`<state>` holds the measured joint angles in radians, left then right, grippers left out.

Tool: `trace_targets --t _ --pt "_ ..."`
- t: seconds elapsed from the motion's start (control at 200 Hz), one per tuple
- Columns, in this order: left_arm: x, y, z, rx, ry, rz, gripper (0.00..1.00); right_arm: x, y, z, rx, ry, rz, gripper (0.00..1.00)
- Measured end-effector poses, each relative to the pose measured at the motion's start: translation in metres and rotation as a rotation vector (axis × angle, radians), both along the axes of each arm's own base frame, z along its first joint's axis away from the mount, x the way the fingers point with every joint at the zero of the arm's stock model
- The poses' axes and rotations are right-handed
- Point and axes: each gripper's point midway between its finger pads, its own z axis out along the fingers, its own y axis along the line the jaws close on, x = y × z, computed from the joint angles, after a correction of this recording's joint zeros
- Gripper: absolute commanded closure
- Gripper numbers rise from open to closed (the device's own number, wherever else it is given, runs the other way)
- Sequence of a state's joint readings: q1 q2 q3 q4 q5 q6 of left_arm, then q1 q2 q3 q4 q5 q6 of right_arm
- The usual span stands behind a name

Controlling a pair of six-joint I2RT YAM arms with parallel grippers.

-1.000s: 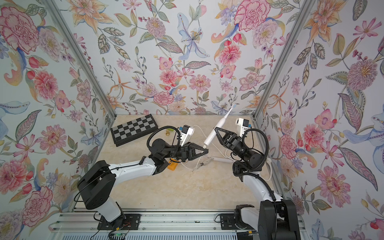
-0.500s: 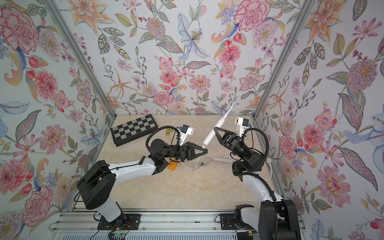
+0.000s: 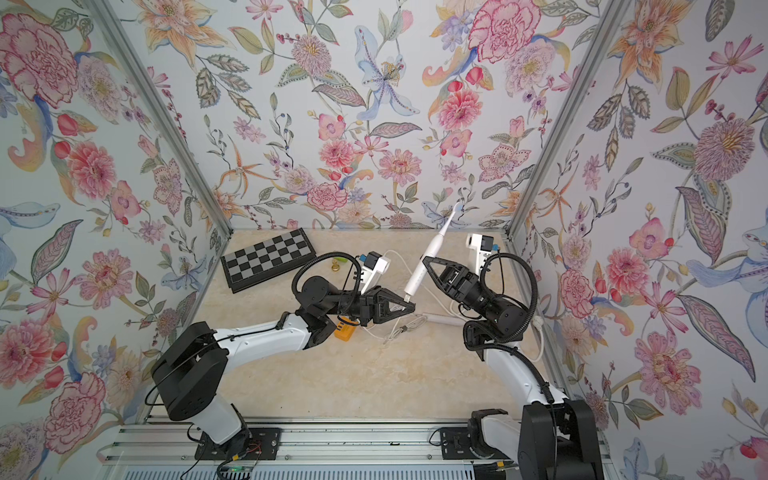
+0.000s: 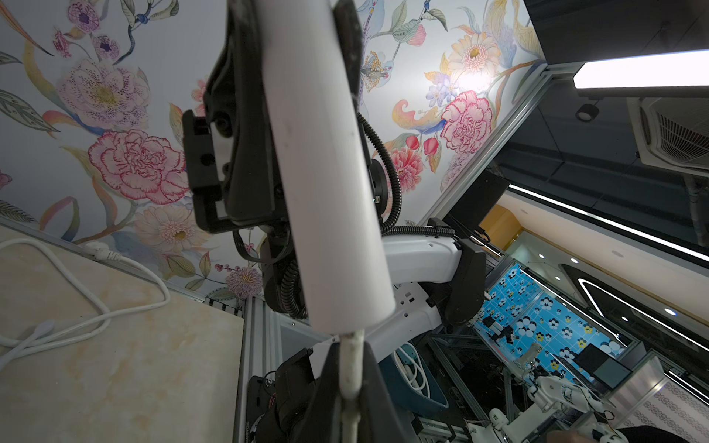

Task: Charge the electric toothbrush
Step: Insert the charging cable into the electric toothbrush.

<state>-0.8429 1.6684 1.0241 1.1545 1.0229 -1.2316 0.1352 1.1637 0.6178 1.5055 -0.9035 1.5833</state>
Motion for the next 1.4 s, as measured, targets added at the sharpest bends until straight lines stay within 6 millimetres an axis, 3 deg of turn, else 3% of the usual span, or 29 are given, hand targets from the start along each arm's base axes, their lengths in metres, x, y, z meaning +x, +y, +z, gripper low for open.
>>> trace_targets --t 0.65,1.106,1.396 --pt "-0.024 0.017 0.02 0.0 -0.071 -0.077 1.0 -0.032 0.03 0.027 -0.034 -0.125 0.135 1.0" --pt "-0.02 0.018 0.029 -0.004 -0.076 -0.097 1.0 -0.029 0.031 0.031 0.0 -0.132 0.117 1.0" --pt "-0.016 0.02 0.026 0.05 -0.04 -0.126 1.0 -0.022 0.028 0.022 0.021 -0.131 0.075 1.0"
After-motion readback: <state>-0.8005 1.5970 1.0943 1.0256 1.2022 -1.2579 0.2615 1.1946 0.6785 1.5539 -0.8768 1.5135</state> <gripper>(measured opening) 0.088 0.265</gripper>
